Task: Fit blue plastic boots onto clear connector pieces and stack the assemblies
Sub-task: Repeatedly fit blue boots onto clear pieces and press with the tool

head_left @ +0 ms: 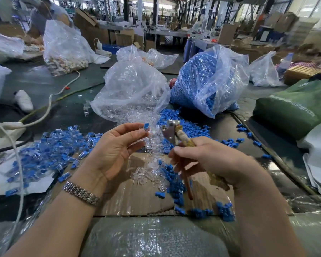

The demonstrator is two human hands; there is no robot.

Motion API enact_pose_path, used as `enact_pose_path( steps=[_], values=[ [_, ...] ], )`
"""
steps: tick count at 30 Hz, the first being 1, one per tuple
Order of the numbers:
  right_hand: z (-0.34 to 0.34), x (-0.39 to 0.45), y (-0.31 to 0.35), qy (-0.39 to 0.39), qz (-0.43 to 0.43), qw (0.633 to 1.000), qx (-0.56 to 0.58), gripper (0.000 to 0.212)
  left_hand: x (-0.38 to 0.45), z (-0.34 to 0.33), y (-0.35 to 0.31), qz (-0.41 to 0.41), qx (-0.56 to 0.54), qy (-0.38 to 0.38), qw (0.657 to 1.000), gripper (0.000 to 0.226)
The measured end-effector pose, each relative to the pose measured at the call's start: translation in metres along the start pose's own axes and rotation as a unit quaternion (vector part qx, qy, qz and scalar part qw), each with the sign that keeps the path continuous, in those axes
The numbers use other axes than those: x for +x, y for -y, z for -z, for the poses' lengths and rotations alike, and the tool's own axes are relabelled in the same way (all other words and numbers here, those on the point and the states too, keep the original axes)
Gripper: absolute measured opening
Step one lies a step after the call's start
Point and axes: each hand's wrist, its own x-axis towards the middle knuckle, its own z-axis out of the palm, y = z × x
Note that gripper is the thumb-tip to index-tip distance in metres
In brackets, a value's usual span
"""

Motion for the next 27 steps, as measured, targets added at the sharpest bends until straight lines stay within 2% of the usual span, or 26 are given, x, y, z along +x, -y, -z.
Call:
enact_pose_path(
  steps=[4, 7, 11, 21, 27],
  values=[
    [-0.014, 0.001, 0.011, 0.049, 0.012, 0.998, -0.042, 0.033, 0.0, 0.001, 0.001, -0.008, -0.004, 0.003, 1.0, 0.019],
    [-0.021, -0.001, 0.015, 0.063, 0.024, 0.996, -0.05, 0.033, 0.0, -0.001, 0.001, -0.015, 0.025, 0.013, 0.999, 0.018],
    [-0.023, 0.001, 0.014, 0.074, 0.029, 0.995, -0.056, 0.036, 0.0, -0.004, 0.002, -0.018, 0.036, -0.009, 0.999, 0.018],
    [-0.023, 0.005, 0.009, 0.063, 0.021, 0.997, -0.037, 0.037, -0.004, -0.009, 0.003, -0.032, 0.112, -0.023, 0.993, 0.018],
    [-0.029, 0.01, 0.007, 0.022, 0.027, 0.999, -0.031, 0.044, -0.004, -0.009, 0.006, -0.064, 0.148, -0.031, 0.986, 0.017]
  ],
)
